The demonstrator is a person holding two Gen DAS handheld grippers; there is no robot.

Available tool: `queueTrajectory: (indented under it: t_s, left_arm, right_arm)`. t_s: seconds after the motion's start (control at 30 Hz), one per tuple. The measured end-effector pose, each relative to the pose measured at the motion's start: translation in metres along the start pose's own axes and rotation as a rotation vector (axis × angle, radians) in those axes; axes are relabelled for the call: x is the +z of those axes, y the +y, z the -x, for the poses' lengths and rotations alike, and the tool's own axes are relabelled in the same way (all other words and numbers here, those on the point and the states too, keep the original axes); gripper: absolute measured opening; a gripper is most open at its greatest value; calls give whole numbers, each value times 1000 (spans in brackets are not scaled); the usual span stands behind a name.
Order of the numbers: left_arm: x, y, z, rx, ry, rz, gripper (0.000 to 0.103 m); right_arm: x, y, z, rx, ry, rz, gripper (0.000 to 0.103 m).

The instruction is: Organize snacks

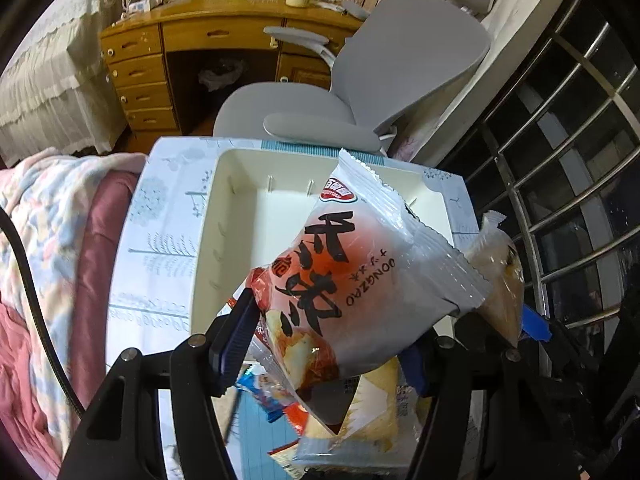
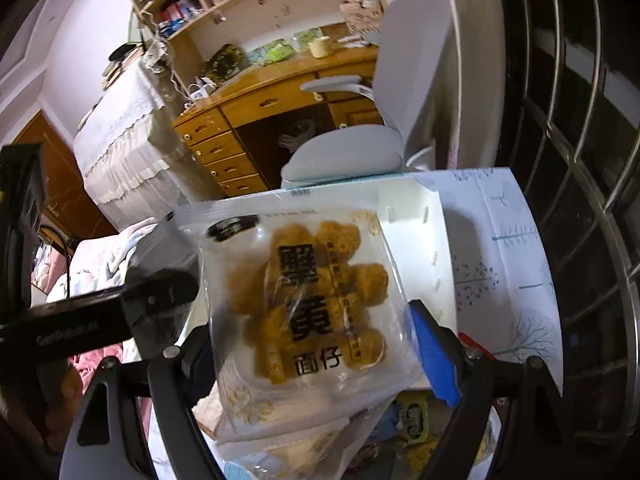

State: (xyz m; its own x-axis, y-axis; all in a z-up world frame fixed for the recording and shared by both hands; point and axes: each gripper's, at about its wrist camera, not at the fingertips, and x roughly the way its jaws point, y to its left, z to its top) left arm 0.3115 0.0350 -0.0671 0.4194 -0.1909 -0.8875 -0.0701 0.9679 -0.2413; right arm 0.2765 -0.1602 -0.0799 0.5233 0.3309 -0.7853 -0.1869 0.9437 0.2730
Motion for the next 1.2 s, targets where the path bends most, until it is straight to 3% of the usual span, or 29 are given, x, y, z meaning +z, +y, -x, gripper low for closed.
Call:
queueTrajectory:
  t_s: [0.03, 0.1, 0.17, 0.5, 0.73, 1.2]
  left_arm:
    - [0, -2, -3, -3, 5, 3, 64]
    - [-2, -3, -9, 9, 24, 15, 80]
    - [-5, -2, -11, 35, 41, 28, 85]
    - [-24, 4, 4, 41, 65, 78, 85]
    - [-46, 5, 34, 52, 39, 61, 85]
    - [-149, 44, 118, 82, -37, 118, 85]
  right_arm:
    - [0, -5, -3, 6, 12, -12, 87]
    - [1, -17, -11, 22, 45, -50, 88]
    - [3, -25, -12, 45, 50, -83, 89]
    - [1, -28, -5, 91, 59, -118, 93]
    - [-15, -14, 11, 108, 59, -132, 93]
    - [-82, 31, 66, 144, 61, -116, 93]
